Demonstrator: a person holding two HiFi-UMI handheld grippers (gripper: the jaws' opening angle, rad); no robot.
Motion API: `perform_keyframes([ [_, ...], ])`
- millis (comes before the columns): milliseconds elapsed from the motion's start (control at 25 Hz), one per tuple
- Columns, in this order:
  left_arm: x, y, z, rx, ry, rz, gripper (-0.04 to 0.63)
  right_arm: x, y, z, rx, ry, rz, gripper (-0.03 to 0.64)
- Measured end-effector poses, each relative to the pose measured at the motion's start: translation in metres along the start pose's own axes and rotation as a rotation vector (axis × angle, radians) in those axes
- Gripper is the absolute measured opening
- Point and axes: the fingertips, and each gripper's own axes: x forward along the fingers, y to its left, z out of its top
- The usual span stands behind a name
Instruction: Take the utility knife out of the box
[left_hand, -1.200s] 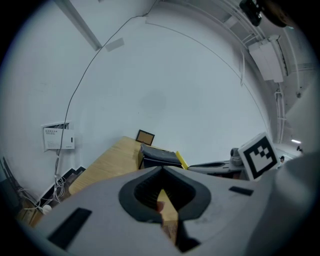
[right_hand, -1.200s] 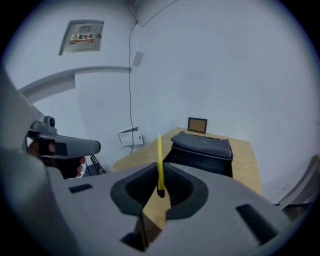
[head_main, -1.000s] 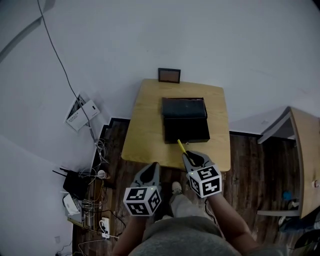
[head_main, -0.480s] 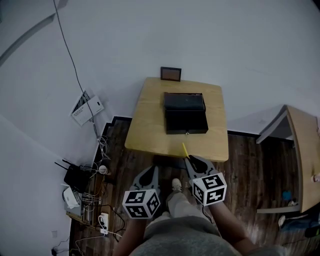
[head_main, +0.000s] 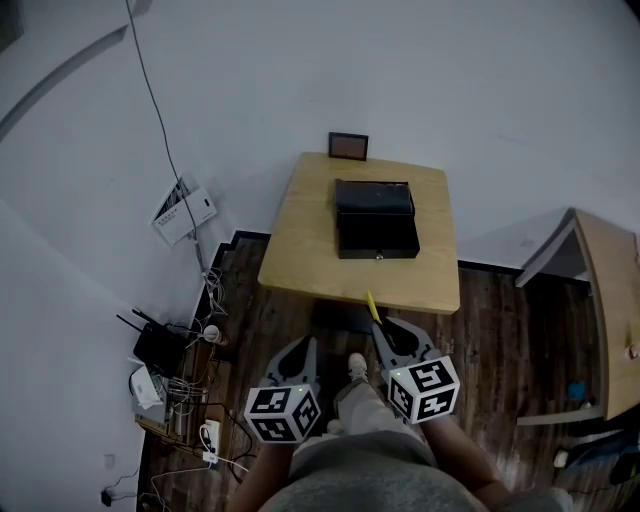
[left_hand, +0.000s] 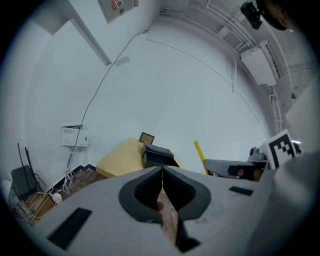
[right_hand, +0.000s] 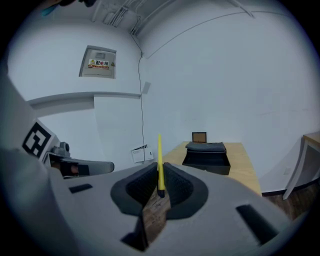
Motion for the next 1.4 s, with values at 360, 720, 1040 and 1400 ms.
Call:
perform_keyframes([
  [360, -0.008, 0.000, 0.004, 0.005, -0.014, -0.005, 0.003, -0.010, 0.008, 0.003, 0.005, -0.020, 0.001, 0.035],
  [720, -0.003, -0.004, 0.008, 0.008, -0.018, -0.010, 0.003, -0.010, 0.006, 0.005, -0.004, -0.017, 0.000, 0.035],
  [1040, -0.003, 0.002, 0.007, 0.001, -0.013, -0.001, 0.003, -0.008, 0.011, 0.008, -0.013, -0.023, 0.011, 0.035],
  [1400, 0.001, 0.005, 0.006, -0.001, -0.005, 0.002, 0.003, -0.006, 0.011, 0.010, -0.018, -0.028, 0.017, 0.035],
])
